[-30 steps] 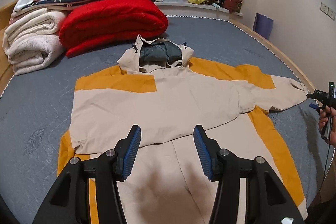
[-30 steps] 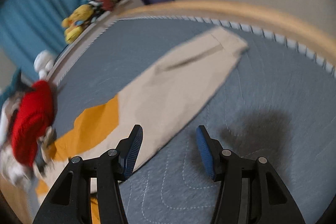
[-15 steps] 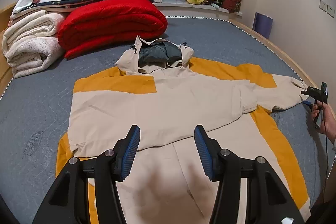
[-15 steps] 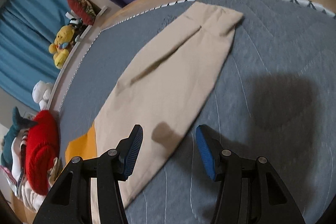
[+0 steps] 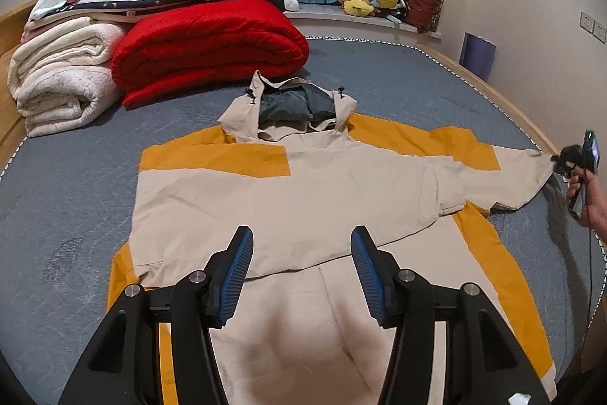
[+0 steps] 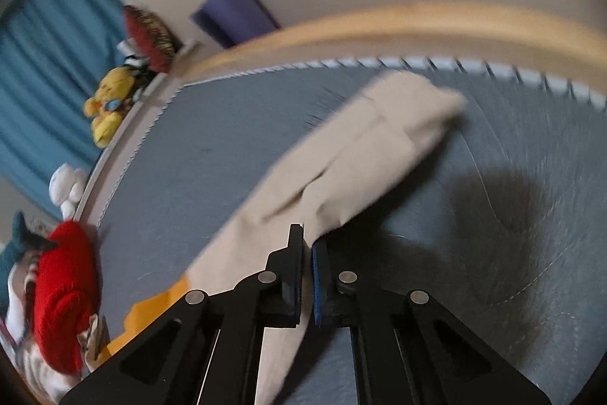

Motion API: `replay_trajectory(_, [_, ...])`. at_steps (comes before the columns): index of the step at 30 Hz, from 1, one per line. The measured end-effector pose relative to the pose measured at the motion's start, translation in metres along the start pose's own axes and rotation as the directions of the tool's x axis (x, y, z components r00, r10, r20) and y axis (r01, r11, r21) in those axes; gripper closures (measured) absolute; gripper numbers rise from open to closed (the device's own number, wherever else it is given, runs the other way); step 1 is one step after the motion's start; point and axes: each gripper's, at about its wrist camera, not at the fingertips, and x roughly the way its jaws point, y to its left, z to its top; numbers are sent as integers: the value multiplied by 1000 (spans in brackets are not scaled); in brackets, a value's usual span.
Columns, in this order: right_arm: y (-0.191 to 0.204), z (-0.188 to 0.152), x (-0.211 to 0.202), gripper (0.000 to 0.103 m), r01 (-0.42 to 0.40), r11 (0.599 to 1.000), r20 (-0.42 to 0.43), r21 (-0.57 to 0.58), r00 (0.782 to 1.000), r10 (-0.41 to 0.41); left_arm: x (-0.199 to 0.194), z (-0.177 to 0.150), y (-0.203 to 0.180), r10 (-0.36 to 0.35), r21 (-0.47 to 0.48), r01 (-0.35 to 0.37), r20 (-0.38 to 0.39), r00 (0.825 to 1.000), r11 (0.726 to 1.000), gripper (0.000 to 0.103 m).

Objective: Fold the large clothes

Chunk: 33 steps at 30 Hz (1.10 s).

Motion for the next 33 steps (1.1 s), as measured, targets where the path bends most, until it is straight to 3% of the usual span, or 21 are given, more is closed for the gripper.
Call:
replay_trajectory(5, [80, 1, -41, 100, -1, 974, 34, -225, 999, 9, -10, 1, 23, 23, -28, -23, -2, 1000, 999, 53])
replay_trajectory(10, [185, -24, -89, 100, -39, 889, 48, -457, 997, 68, -20, 5, 54, 39, -90, -40, -12, 999, 995, 53])
replay_trajectory(16, [318, -116, -141, 100, -179, 723, -41, -668, 978, 205, -28, 9, 107, 69, -184, -78, -55, 996, 980, 53])
replay_trajectory(21, [396, -242, -174, 100, -358, 589, -228, -724, 931, 286, -38, 10, 138, 77, -226, -88, -56, 995, 970, 53])
replay_trajectory(22, [403, -262, -177, 100, -391, 574, -266, -719, 919, 291, -39, 10, 144, 78, -240, -90, -61, 995, 967, 53])
replay_trajectory(24, [421, -323, -175, 99, -497, 535, -415, -683, 867, 276, -40, 11, 152, 70, -266, -85, -64, 996, 960, 53])
replay_trajectory(26, [427, -379, -169, 98, -545, 499, -521, -673, 829, 204, -38, 13, 156, 52, -284, -69, -67, 996, 956, 53])
replay_trajectory(29, [421, -443, -167, 96, -533, 470, -566, -703, 820, 83, -33, 13, 158, 25, -284, -46, -80, 997, 958, 53])
replay_trajectory(31, [414, -461, -174, 94, -529, 474, -582, -703, 812, 43, -30, 11, 158, 21, -286, -45, -88, 996, 957, 53])
replay_trajectory(33, [404, -457, -187, 93, -513, 493, -568, -703, 822, 46, -29, 10, 160, 13, -295, -42, -99, 995, 955, 53])
